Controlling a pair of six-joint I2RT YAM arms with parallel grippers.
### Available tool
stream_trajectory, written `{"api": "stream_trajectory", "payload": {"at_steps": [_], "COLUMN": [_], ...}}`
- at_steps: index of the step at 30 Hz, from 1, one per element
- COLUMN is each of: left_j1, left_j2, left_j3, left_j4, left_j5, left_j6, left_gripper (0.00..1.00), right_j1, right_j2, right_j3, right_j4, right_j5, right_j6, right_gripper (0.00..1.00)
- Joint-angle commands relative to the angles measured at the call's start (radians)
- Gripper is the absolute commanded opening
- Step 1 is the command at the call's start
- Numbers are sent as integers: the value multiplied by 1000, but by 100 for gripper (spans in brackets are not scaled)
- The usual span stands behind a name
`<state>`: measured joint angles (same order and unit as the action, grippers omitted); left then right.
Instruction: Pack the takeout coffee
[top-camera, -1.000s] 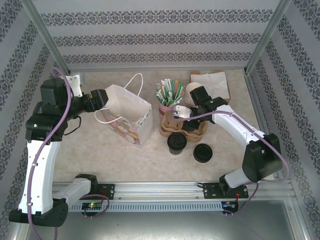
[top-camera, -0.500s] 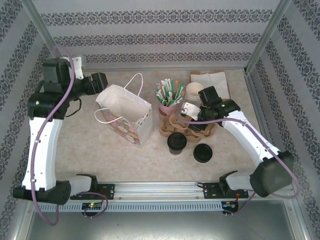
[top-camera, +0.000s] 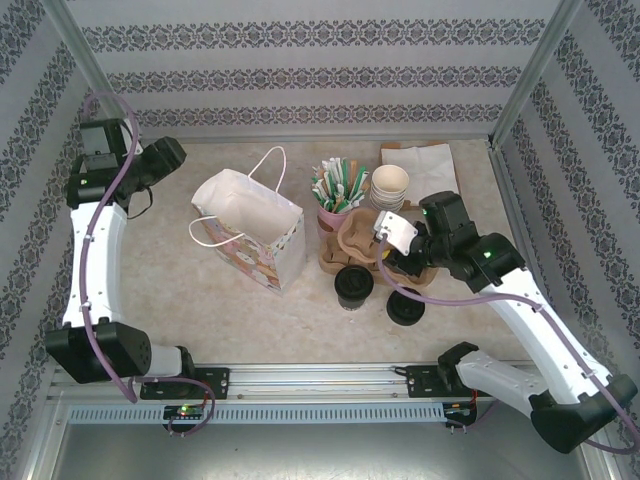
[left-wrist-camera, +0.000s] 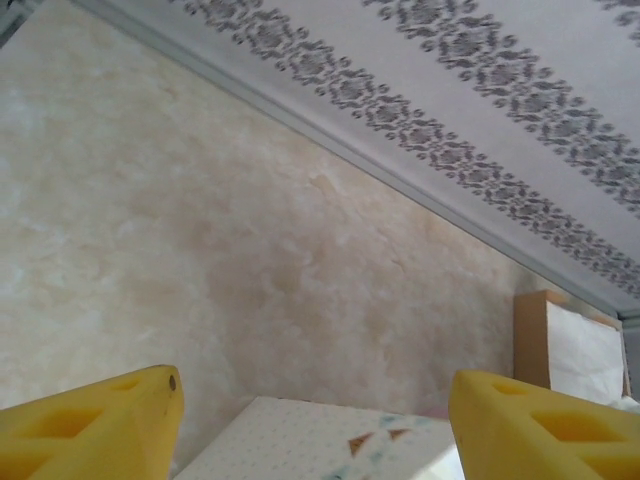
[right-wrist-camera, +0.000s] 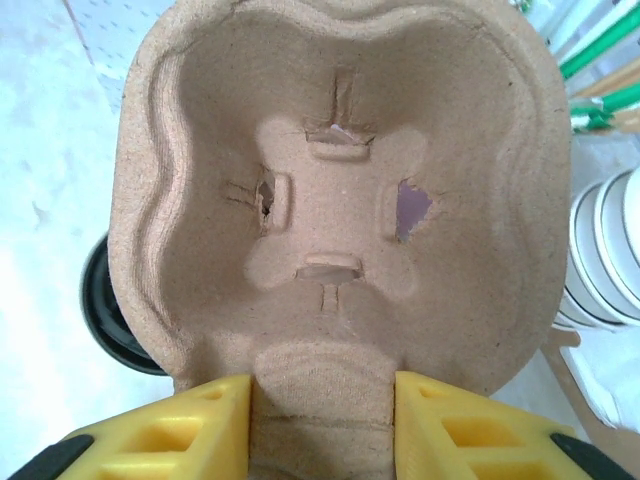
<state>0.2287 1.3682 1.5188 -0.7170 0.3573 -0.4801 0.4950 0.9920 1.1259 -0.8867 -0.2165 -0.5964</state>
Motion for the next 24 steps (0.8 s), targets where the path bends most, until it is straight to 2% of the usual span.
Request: {"api": "stream_trajectory", "payload": {"at_steps": [1,4,8,17,24], "left_j1": [81,127,127,125,72], "left_j2": [1,34,75,135,197], "left_j3": [-104,-181,-258,-434,-482], "left_j4": [139,202,260,420,498], "left_j5": [48,111,120,221,275], "left_j6": [-110,-162,-167,-181,-192], "left_gripper": [69,66,64,62,62], "right_j1": [40,79,136,265,371], "right_j2": [-11,0,21,61,143], "right_j3": [47,80,140,223,246], "right_j4": [29,48,96,257,507], "right_j5": [-24,-33,-40,-39,-29], "right_j6": [63,94,139,201,275], "right_gripper": [39,39,38,38,39]}}
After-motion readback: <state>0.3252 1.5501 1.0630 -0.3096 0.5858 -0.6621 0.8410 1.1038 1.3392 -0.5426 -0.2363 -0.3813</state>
